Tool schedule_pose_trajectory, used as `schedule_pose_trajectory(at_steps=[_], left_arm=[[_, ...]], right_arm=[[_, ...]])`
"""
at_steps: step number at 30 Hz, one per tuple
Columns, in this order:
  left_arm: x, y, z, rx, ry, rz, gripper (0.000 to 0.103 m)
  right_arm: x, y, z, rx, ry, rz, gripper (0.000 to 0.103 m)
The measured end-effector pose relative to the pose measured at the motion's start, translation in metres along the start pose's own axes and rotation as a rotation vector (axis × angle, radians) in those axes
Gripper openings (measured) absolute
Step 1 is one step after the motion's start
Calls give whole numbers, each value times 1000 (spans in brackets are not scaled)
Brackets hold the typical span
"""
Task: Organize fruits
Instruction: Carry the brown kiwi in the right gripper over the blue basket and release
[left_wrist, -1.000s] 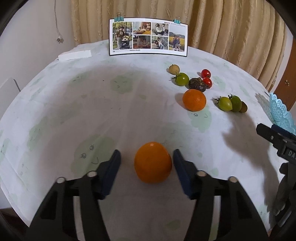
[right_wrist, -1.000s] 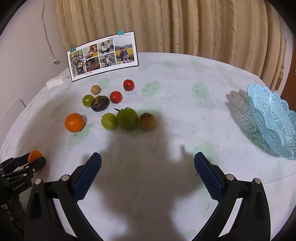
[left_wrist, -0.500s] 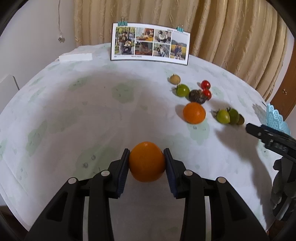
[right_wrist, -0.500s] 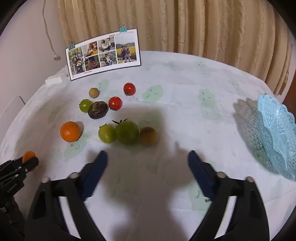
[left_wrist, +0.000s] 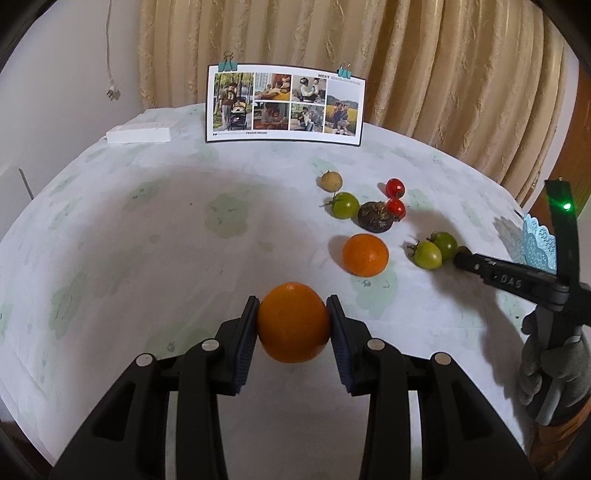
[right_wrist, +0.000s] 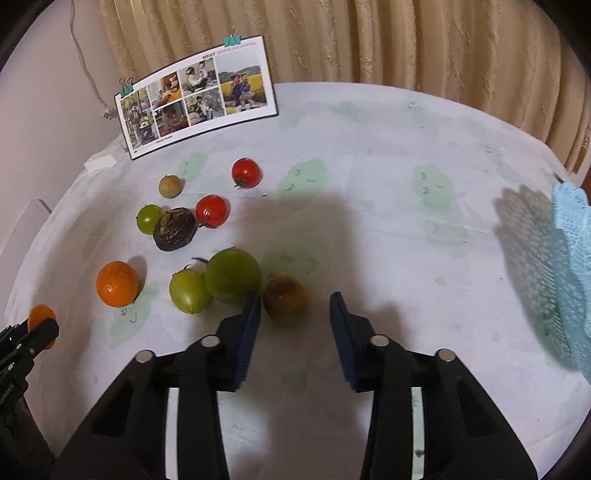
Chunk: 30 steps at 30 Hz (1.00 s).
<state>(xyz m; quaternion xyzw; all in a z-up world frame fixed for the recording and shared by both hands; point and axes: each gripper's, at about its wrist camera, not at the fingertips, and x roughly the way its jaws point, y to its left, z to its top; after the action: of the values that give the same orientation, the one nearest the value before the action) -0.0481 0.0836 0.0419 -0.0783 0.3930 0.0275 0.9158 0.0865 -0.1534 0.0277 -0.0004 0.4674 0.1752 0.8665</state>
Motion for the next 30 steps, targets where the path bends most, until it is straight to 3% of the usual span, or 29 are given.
schedule_pose_trajectory(at_steps=[2, 7, 14, 22, 30], left_arm=[[0, -3, 2, 2, -5, 2, 38], [-3, -13, 10, 21, -23, 0, 38], [-5, -33, 18, 58, -38, -13, 38], [-8, -67, 23, 119, -55, -34, 38], [-14, -107, 29, 187, -90, -61, 38]], right_arm=[[0, 2, 1, -8, -10, 13, 26], [-12, -2, -4, 15, -48, 13, 26], [-58, -22, -12, 78, -183, -52, 26], [-114, -79, -29, 198, -332, -230, 26], [-136, -152, -50, 346, -356, -322, 26]])
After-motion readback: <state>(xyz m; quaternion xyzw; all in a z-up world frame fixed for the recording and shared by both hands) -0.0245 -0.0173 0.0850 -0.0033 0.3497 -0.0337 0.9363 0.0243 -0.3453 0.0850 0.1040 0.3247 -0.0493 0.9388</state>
